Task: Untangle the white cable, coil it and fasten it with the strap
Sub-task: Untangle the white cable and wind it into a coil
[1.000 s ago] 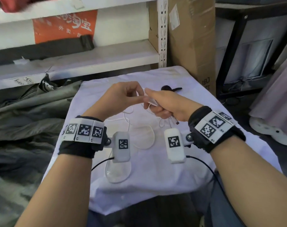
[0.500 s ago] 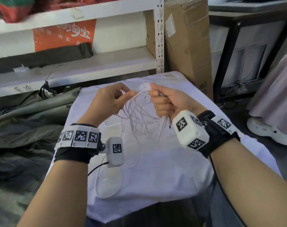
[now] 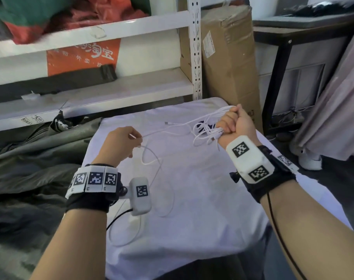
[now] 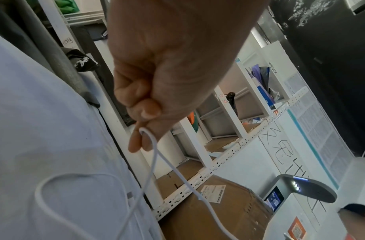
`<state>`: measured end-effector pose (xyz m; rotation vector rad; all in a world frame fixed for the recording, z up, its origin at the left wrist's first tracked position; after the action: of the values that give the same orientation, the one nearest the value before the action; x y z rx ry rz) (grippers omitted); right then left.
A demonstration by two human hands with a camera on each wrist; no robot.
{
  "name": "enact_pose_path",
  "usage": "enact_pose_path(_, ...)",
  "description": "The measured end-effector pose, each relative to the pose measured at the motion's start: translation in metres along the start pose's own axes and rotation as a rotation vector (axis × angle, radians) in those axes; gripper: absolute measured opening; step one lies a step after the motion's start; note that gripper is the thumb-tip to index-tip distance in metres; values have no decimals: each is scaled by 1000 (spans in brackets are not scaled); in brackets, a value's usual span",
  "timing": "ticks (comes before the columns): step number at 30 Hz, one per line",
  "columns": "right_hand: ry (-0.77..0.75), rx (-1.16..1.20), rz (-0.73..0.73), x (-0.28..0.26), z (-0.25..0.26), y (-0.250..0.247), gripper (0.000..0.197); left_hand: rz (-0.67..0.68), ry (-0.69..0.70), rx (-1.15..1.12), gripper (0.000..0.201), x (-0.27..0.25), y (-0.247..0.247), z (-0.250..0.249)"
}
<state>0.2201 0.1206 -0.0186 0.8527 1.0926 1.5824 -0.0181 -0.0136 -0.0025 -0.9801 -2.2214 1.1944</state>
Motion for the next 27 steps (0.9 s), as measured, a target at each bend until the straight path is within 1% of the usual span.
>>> enact_pose_path(1, -7, -27, -6, 1, -1, -1, 43, 22, -44, -103, 5, 2, 1, 2)
enact_pose_path(2, -16, -43, -14, 2, -2, -2, 43, 67, -99, -269, 10, 3, 2, 4)
enact_pose_path(4, -36, -59, -26, 3, -1, -3, 44, 155, -192, -699, 20, 0, 3, 3)
enact_pose_path(5, -42, -69, -28, 4, -1, -3, 44, 155, -202, -860, 23, -1, 1, 2)
enact_pose_path(6, -44, -80, -28, 4, -1, -4, 44, 129, -188, -951, 24, -1, -1, 1)
enact_pose_path(7, -45, -89, -32, 4, -1, -4, 44, 88, -148, -985, 24, -2, -4, -1)
enact_pose_path(8, -45, -98, -41, 5, -1, -6, 44, 13, -90, -943, 22, -1, -8, -2)
enact_pose_path(9, -44, -109, -53, 5, 0, -8, 44, -94, -25, -831, 20, -1, -14, -4)
enact_pose_path(11, -41, -132, -71, 5, 1, -10, 44, -331, 99, -534, 18, -5, -26, -9)
enact_pose_path(12, -35, -140, -78, 5, 1, -11, 44, -410, 162, -429, 20, -8, -30, -12)
enact_pose_path(13, -25, -147, -83, 4, 1, -11, 43, -436, 203, -378, 22, -11, -31, -14)
enact_pose_path(15, 24, -176, -67, 3, 0, -10, 43, -374, 192, -370, 22, -11, -27, -14)
enact_pose_path(17, 113, -222, -21, -1, -3, -8, 43, -265, 111, -323, 21, -6, -13, -6)
enact_pose_path(20, 260, -318, 67, -10, -13, 1, 42, -156, 29, -196, 18, 2, 5, 10)
enact_pose_path(22, 307, -432, 130, -17, -18, 7, 42, -107, -10, -77, 21, 2, 12, 12)
enact_pose_path(24, 326, -513, 163, -22, -22, 10, 42, -87, -2, 26, 25, 1, 12, 5)
enact_pose_path(25, 328, -540, 172, -24, -24, 12, 42, -93, 11, 16, 27, -1, 9, -2)
enact_pose_path(26, 326, -568, 182, -25, -25, 12, 42, -97, 26, -40, 28, -5, 5, -10)
enact_pose_path(27, 321, -595, 194, -26, -25, 14, 40, -79, 48, -146, 27, -10, 1, -19)
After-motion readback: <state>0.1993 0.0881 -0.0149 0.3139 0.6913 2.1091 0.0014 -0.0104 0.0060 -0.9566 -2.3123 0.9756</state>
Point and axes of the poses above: each hand's wrist, its own x-axis towards the middle knuckle, its own y-axis out of the palm, z = x × y, the point moved 4 cm from there along x, towards the middle knuckle, and after that the axes turned 12 degrees about -y, right-handed, at the moved point
